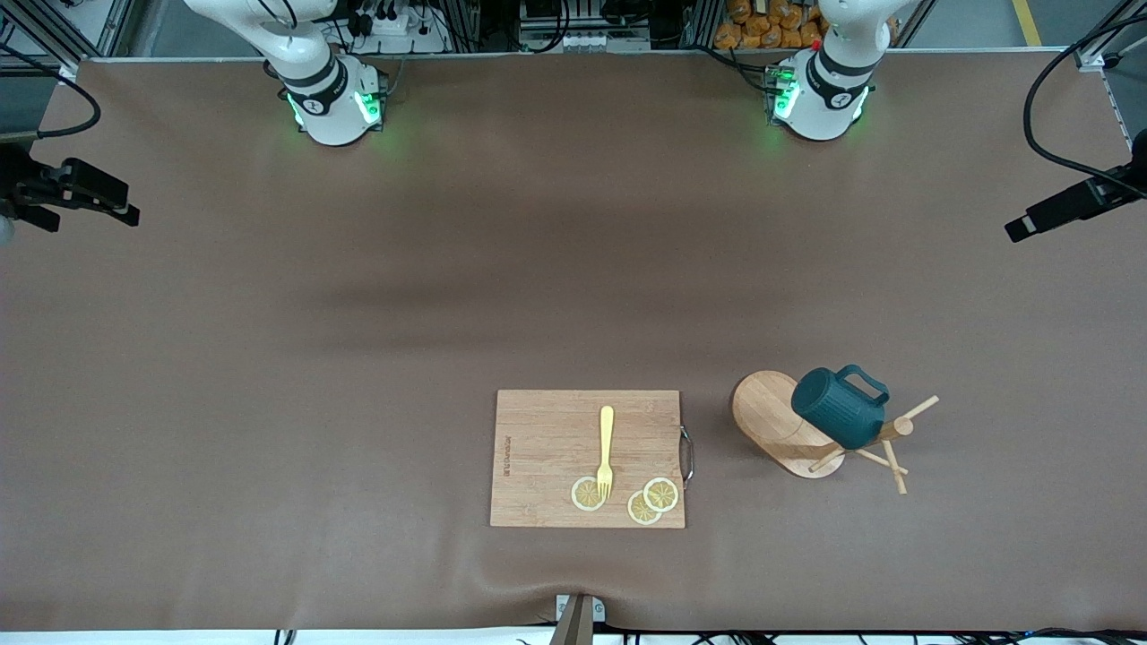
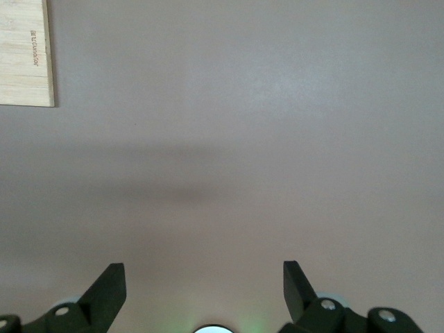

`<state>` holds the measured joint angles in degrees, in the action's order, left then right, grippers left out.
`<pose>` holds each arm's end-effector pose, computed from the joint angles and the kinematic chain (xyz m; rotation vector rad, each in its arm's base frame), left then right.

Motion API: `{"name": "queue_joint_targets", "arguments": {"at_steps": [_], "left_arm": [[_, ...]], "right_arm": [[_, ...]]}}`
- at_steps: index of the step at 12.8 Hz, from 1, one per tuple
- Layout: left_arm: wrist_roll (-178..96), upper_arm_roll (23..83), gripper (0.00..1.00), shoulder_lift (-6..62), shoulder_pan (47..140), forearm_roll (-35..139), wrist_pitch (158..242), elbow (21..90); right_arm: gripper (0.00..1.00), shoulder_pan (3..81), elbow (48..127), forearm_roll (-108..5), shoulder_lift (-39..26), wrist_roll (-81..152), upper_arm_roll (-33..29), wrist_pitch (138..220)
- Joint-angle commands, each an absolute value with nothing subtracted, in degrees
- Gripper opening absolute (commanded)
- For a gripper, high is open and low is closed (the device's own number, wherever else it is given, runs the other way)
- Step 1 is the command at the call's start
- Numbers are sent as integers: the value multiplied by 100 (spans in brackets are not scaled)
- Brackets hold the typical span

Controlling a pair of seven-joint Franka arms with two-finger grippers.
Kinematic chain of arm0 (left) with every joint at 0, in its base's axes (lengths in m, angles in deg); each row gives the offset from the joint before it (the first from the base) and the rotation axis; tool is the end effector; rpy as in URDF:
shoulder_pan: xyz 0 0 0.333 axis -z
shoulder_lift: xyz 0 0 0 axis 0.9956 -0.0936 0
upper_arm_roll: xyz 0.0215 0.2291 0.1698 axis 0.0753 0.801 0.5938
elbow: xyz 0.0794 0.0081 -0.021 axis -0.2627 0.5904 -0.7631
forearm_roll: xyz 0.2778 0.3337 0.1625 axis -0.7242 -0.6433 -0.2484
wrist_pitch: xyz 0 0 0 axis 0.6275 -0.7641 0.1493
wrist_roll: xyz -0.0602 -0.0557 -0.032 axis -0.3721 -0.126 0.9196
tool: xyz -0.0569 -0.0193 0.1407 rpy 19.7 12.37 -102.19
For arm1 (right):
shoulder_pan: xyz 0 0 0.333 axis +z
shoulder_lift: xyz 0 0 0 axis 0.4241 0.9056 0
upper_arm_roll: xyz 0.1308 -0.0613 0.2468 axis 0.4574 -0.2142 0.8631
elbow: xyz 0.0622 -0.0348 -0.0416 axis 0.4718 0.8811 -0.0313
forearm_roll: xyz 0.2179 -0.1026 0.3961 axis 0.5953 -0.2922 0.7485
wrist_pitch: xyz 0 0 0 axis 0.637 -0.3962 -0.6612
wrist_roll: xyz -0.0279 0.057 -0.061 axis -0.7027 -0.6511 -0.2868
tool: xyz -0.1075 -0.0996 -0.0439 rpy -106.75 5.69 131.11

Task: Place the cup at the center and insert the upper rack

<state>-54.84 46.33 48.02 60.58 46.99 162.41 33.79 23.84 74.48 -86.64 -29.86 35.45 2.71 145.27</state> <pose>0.6282 -0.0121 0.5907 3.0047 0.4895 -0.1230 0.6098 -0.0173 0.5715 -3.1026 -0.0826 0.1223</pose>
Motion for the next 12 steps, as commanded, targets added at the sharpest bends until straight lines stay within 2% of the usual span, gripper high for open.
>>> {"name": "queue_joint_targets", "arguments": {"at_steps": [1, 6, 9, 12], "left_arm": [[-5256, 4989, 100, 4953, 6606, 4146, 16411, 3564], [-4360, 6632, 100, 5251, 7872, 4346, 16797, 4230], [-4271, 6714, 100, 5698, 7936, 4453, 17140, 4881], [-4262, 6679, 100, 5814, 7945, 4461, 17079, 4900]], "right_arm": [[100, 2483, 7368, -8709, -3060, 3620, 242, 14467], [100, 2483, 7307, -8831, -3060, 3620, 242, 14397], [100, 2483, 7307, -8840, -3060, 3620, 242, 14274], [100, 2483, 7254, -8832, -3060, 3629, 242, 14177]]}}
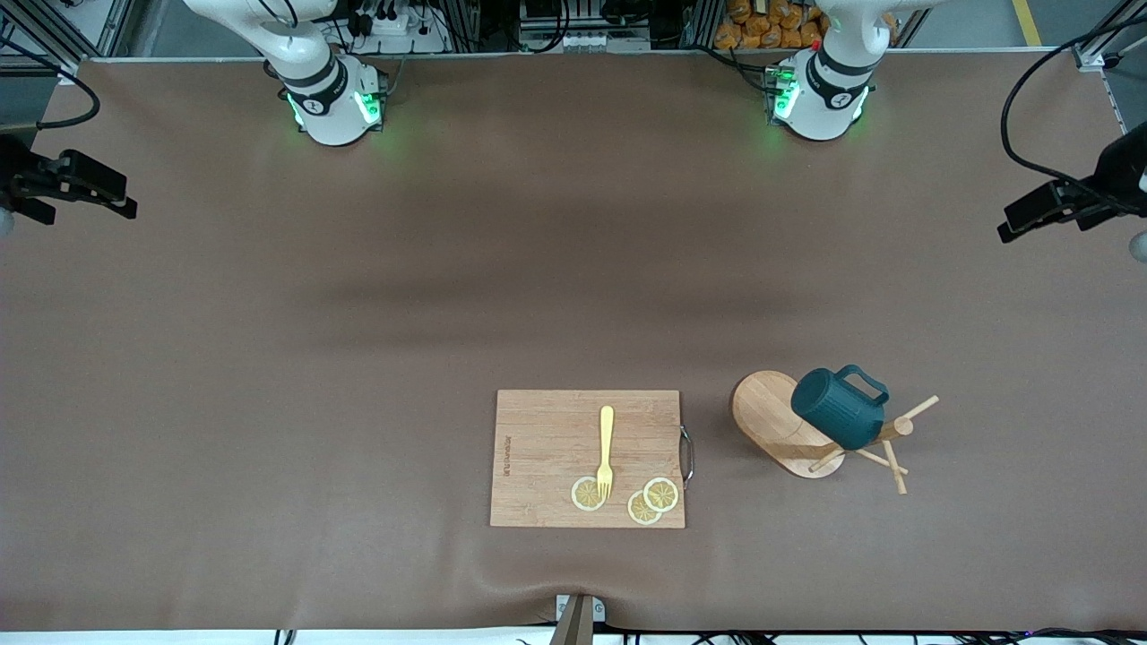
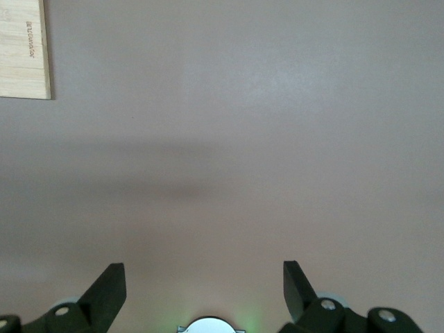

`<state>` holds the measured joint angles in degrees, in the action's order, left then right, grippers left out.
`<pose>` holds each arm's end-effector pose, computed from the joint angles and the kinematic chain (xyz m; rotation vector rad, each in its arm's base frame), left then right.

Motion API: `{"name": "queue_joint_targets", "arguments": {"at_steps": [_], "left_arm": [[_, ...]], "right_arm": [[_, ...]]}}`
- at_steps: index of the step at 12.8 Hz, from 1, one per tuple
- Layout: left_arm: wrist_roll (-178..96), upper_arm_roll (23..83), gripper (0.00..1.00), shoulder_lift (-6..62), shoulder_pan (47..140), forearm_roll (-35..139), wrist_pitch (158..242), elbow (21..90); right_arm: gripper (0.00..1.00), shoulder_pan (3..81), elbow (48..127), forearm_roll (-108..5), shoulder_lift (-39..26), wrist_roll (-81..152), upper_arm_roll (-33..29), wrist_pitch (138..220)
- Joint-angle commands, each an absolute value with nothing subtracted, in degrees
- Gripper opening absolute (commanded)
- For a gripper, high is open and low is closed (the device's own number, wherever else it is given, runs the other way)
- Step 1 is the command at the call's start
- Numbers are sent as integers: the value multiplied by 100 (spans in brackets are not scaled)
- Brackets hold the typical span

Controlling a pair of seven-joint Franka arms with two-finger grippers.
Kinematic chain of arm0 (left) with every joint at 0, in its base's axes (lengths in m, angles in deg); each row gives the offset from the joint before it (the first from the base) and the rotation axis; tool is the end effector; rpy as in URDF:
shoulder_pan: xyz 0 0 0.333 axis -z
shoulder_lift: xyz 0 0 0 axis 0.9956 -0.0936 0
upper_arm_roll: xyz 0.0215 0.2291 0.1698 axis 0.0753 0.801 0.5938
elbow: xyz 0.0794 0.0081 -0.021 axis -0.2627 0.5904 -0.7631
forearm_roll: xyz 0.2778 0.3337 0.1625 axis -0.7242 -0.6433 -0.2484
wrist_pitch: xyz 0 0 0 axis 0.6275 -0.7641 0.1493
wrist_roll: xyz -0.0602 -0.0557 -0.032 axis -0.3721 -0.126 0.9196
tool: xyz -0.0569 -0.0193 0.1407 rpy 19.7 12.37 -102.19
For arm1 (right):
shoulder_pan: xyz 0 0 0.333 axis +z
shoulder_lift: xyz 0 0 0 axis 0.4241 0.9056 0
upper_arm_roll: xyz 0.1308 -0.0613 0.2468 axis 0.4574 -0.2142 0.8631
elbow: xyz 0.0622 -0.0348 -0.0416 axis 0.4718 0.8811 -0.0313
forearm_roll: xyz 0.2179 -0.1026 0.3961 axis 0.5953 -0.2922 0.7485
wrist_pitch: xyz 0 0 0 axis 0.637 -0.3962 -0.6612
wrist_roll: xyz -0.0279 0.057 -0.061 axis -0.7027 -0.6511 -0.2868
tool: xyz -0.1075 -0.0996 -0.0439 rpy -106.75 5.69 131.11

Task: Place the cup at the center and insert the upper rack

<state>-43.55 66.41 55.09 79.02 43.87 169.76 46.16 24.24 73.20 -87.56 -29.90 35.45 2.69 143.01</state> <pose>0.6119 0.0026 0.5570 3.1223 0.2565 -0.0568 0.6042 -0.0157 0.5806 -3.1164 -0.0914 0.1501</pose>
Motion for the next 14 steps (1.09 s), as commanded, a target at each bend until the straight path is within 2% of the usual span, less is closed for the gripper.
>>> {"name": "queue_joint_targets", "arguments": {"at_steps": [1, 14], "left_arm": [[-4271, 6670, 100, 5823, 7945, 4461, 16983, 4891], [-4315, 6599, 100, 5893, 8068, 4400, 16930, 4856]], "right_arm": [[100, 2483, 7254, -8832, -3068, 3620, 250, 14177], [100, 2483, 7359, -8814, -3332, 3637, 250, 14115]]}}
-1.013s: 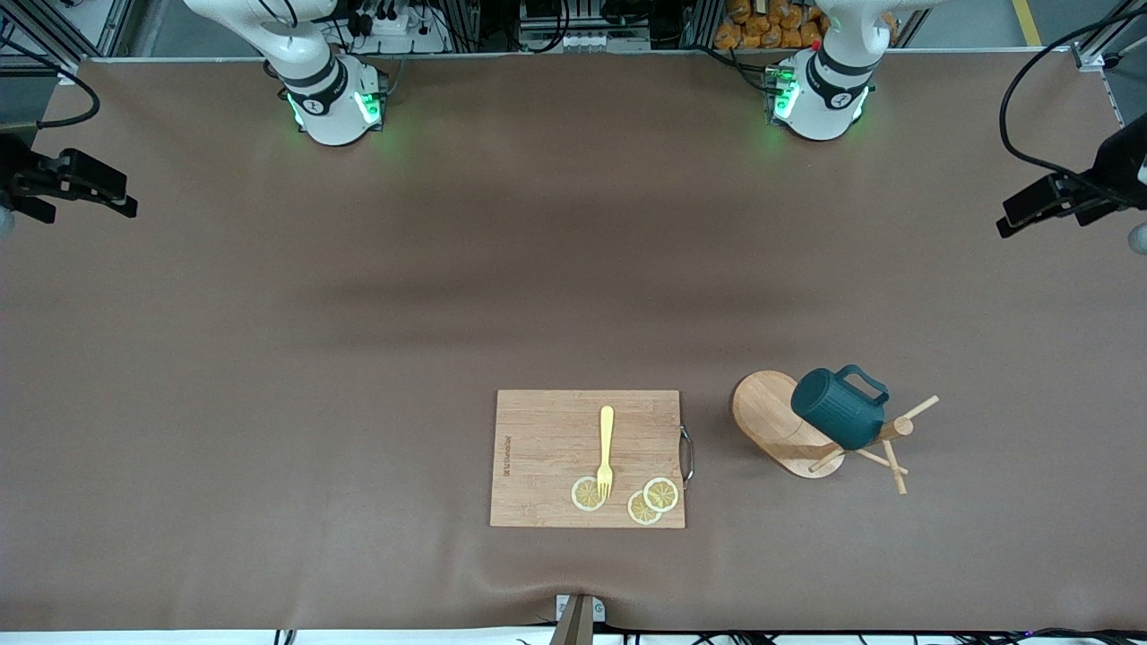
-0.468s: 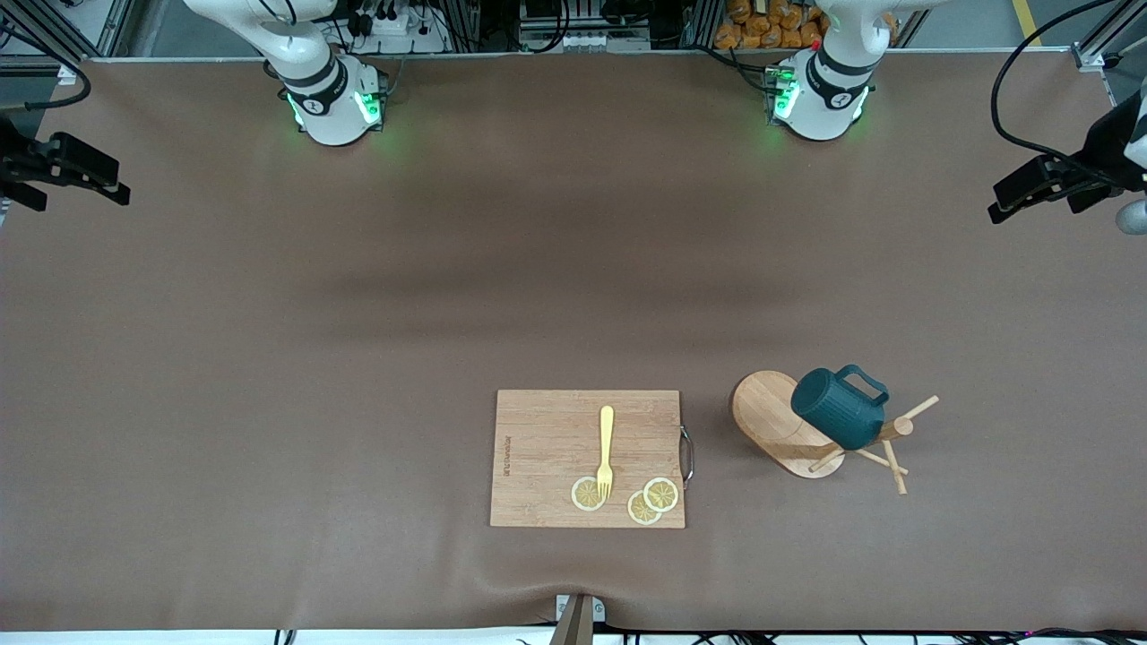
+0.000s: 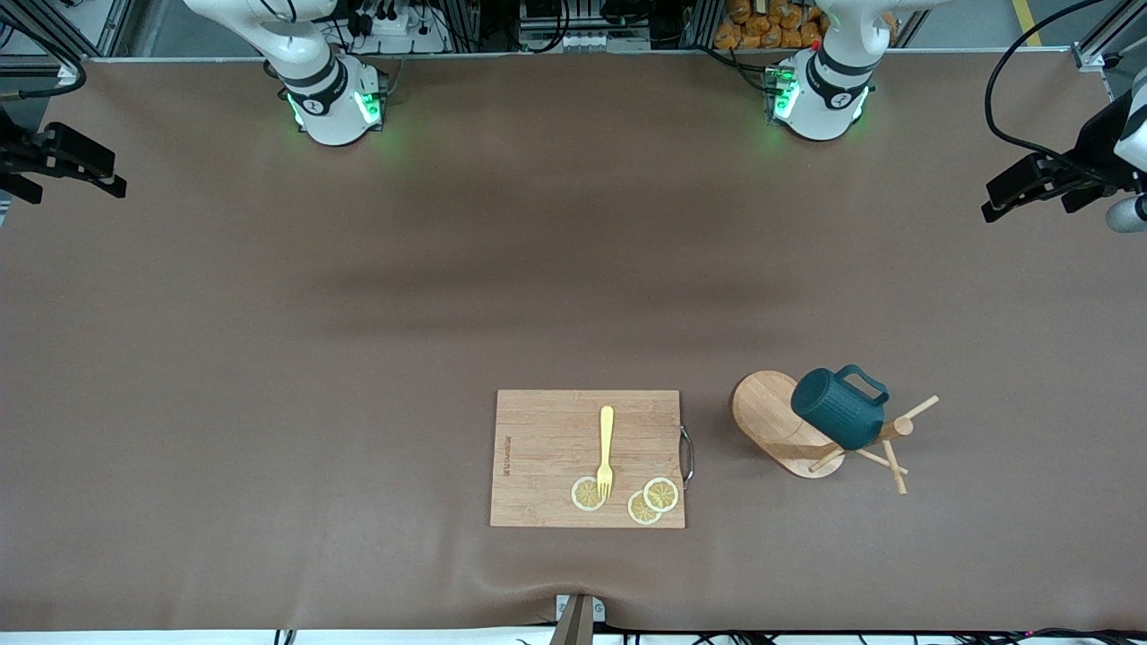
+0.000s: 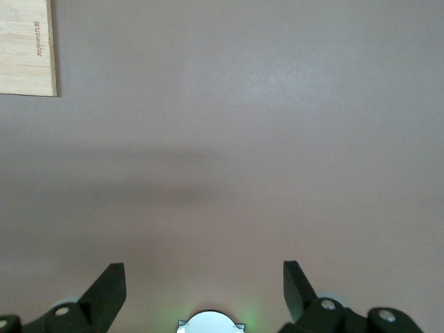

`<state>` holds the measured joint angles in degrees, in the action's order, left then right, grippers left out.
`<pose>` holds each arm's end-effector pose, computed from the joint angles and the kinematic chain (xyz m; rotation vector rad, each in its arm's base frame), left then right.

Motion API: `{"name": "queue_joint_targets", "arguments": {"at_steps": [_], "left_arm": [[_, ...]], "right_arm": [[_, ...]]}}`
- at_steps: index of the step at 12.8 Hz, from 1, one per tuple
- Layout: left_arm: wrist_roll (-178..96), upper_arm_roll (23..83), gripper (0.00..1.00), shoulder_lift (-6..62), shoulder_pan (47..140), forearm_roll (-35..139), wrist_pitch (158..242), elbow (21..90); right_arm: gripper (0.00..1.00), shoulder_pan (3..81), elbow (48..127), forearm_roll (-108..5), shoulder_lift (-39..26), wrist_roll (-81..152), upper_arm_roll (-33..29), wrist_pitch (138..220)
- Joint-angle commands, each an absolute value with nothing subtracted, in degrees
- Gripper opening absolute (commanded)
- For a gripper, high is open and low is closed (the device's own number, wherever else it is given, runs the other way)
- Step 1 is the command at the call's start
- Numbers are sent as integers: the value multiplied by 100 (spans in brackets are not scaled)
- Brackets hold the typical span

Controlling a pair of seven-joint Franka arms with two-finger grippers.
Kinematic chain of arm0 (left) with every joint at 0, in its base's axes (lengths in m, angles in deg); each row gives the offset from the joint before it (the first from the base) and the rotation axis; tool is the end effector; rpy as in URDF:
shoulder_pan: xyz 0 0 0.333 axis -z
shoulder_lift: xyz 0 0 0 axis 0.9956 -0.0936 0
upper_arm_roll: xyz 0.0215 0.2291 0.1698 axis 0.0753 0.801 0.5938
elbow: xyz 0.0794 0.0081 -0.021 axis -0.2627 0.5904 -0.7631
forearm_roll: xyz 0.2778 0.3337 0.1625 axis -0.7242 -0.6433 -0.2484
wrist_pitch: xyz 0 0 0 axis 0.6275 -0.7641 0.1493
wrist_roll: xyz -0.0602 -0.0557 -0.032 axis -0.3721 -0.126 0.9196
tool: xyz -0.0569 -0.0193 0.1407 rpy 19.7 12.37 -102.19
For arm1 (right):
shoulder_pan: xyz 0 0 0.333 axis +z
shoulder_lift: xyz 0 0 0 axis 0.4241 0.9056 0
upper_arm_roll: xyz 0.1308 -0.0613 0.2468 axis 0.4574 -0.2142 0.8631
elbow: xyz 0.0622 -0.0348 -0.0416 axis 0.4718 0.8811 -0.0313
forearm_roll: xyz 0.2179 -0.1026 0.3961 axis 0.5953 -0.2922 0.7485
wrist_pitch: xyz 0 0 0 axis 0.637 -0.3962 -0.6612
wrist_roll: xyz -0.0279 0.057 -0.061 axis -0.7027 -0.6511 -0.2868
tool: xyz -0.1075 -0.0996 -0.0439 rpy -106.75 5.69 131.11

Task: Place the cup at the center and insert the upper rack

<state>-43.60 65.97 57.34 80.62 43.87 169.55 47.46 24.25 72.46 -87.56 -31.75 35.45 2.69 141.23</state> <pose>0.6007 -0.0197 0.5682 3.1301 0.2026 -0.0367 0.5912 -0.0153 0.6043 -3.1178 -0.0926 0.1281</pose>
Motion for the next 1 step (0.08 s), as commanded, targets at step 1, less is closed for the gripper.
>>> {"name": "queue_joint_targets", "arguments": {"at_steps": [1], "left_arm": [[-4350, 6599, 100, 5893, 8059, 4400, 16930, 4856]], "right_arm": [[100, 2483, 7377, -8814, -3341, 3637, 250, 14115]]}}
